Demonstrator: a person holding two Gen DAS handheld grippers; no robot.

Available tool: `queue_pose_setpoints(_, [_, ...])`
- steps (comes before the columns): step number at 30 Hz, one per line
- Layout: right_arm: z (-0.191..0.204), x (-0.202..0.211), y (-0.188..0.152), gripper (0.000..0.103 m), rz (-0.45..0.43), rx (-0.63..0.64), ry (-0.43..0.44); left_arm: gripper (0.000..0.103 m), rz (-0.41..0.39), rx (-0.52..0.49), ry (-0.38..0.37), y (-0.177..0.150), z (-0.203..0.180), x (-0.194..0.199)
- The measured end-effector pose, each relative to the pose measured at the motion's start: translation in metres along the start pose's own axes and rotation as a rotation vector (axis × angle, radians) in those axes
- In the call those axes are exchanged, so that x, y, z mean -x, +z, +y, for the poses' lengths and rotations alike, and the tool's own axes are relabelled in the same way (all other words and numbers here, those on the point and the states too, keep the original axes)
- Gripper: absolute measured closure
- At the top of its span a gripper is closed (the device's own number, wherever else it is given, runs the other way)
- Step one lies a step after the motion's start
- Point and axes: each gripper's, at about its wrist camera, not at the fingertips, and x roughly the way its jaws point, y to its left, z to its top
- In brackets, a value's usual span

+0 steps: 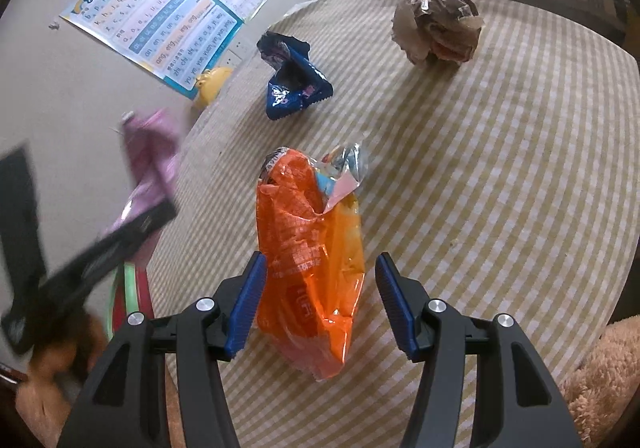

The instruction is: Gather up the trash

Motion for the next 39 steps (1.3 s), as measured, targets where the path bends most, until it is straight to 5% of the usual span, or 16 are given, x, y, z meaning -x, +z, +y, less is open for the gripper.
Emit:
queue_pose_setpoints(9, [-0.002, 0.004, -0.004, 0.047, -0.004, -0.011, -0.02, 0.07, 0.009, 0.112, -0.036, -0.056, 0.022, 0.047])
queue_pose_setpoints(21, [0.011, 0.0, -0.007, 0.048, 0.034, 0.033, -0.107, 0.07, -0.017, 0.109, -0.118, -0.067, 0.017, 0.061])
queue_pose_setpoints(27, [0.026, 0.0, -0.005, 0.07, 0.044, 0.097, -0.147, 0.07, -0.037, 0.156, -0.126, -0.073, 0.034, 0.072])
queue_pose_setpoints(34, [0.05, 0.038, -0.012, 0.093, -0.058, 0.137, -0.147, 0.07, -0.078, 0.19, -0.104, -0.076, 0.051, 0.085])
queue_pose_setpoints(39, [0.06, 0.055, -0.023, 0.093, -0.078, 0.158, -0.149, 0.07, -0.074, 0.204, -0.113, -0.078, 0.057, 0.084])
